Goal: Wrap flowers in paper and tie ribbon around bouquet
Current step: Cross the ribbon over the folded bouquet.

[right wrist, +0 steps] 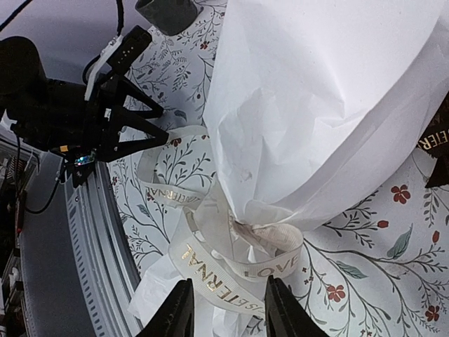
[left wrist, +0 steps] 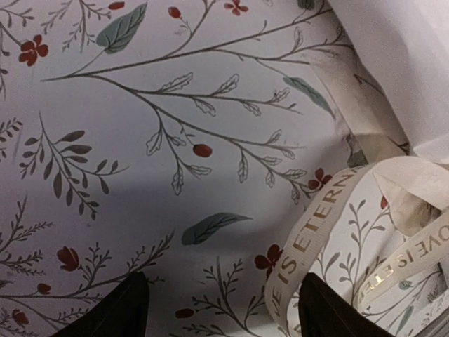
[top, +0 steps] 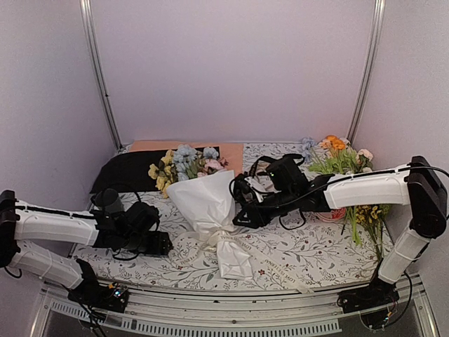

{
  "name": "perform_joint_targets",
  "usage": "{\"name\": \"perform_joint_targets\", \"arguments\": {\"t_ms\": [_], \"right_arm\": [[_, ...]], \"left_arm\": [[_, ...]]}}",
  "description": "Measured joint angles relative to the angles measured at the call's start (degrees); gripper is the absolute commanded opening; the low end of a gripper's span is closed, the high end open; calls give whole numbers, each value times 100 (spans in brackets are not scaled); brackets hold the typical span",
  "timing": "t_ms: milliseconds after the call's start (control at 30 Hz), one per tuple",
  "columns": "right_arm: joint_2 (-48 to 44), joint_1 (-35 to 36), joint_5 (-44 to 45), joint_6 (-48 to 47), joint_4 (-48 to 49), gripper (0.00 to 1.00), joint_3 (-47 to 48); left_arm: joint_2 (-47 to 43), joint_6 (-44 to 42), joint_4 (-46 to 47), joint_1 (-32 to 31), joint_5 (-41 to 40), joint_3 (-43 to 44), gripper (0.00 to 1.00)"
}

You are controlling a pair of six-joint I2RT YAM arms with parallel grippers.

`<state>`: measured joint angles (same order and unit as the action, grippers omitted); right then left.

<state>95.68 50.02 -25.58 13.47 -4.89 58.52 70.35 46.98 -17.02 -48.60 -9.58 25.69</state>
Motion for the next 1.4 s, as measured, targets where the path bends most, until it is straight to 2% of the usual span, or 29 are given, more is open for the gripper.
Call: {"name": "perform_joint_targets", "arguments": {"t_ms": [100,200,233,333,433,533,700,833,1100,1267,1400], "right_arm": [[-120,17,26,0,24,36,-72],[-236,17,42,-4,24,36,-181],[-275,17,42,-20,17,36,-216],[-380,17,39,-72,-9,36,-275],[-494,9,-50,-155,-20,37,-278],[-595,-33,-254,-240,-15,37,-275],[-636,-74,-809,-439,13,38,-234],[-680,-90,-1394,-546,271,40,-223],[-839,-90,-1698,-361,1204,41,-151],[-669,-90,-1604,-256,1296,41,-133],[-402,-92,-1158,-284,866,52,-146]], "left_arm": [[155,175,116,-149,-59,48,39],[428,238,380,-444,59,144,3],[525,262,455,-551,114,184,0],[734,319,422,-824,190,339,0],[752,286,15,-1012,111,667,0],[634,39,-323,-1119,-129,1294,0],[459,-522,-271,-1189,-509,2339,0],[518,-885,-136,-1204,-682,2822,0],[741,-1412,481,-1228,-448,3084,0],[835,-1641,743,-1246,-354,3084,0],[866,-1707,800,-1248,-378,3084,0]]}}
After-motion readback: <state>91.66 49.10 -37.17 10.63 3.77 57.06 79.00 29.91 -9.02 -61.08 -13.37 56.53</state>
